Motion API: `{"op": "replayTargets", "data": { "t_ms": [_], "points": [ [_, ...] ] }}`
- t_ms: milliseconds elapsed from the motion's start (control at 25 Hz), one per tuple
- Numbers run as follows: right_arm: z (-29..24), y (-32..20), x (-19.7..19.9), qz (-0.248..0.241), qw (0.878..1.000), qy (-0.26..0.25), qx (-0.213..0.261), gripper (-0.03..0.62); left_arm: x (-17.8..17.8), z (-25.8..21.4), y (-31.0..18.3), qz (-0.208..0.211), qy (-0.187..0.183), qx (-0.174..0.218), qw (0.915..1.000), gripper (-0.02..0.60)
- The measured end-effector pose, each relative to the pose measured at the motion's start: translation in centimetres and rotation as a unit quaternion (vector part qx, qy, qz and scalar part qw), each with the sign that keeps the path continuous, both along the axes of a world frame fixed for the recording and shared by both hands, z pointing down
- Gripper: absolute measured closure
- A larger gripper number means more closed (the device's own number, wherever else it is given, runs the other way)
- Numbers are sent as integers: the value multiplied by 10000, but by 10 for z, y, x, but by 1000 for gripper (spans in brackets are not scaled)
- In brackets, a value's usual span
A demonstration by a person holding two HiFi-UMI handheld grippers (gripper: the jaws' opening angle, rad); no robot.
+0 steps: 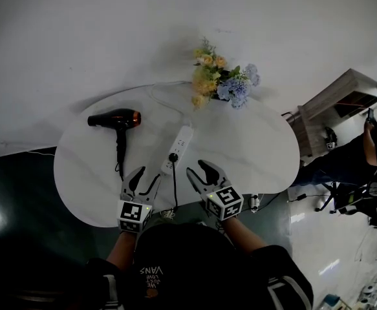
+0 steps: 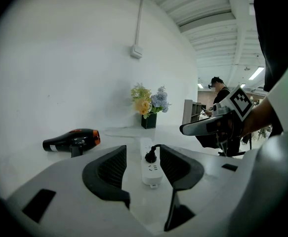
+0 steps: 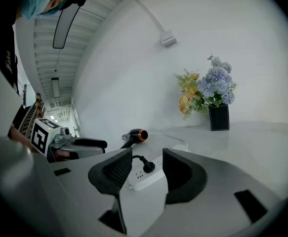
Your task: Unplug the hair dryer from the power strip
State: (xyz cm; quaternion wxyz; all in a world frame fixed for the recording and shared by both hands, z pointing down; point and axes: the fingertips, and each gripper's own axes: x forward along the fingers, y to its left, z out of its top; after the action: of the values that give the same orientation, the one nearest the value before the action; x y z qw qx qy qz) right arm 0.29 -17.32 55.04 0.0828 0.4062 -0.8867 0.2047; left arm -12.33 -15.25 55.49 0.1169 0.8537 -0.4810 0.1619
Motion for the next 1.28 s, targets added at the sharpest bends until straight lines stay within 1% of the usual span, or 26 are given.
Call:
{"op": "replayTargets", "data": {
  "t_ms": [120,280,440,640,1040,1160,1280],
  "points": [
    [4,-1,-1,-11,10000,55,-12,418,1,3,-3,36,-3,-9,10000,374],
    [13,-1,-2,-74,9998,177,-53,418,2,14,-4,134,-145,-94,9998,374],
    [22,-3,-7,-166,9993,320,-73,418,6,26,-6,293,-135,-151,9994,374],
    [29,-8,-19,-330,9985,432,-58,418,11,38,-15,509,-306,-171,9981,368],
    [47,-20,-38,-668,9959,602,-59,418,28,67,-21,1109,-526,-387,9917,341],
    [51,-25,-44,-808,9947,628,-45,418,33,73,-23,1257,-685,-461,9886,328],
    [55,-29,-50,-958,9932,659,-35,418,40,80,-25,1383,-679,-478,9869,319]
  ]
}}
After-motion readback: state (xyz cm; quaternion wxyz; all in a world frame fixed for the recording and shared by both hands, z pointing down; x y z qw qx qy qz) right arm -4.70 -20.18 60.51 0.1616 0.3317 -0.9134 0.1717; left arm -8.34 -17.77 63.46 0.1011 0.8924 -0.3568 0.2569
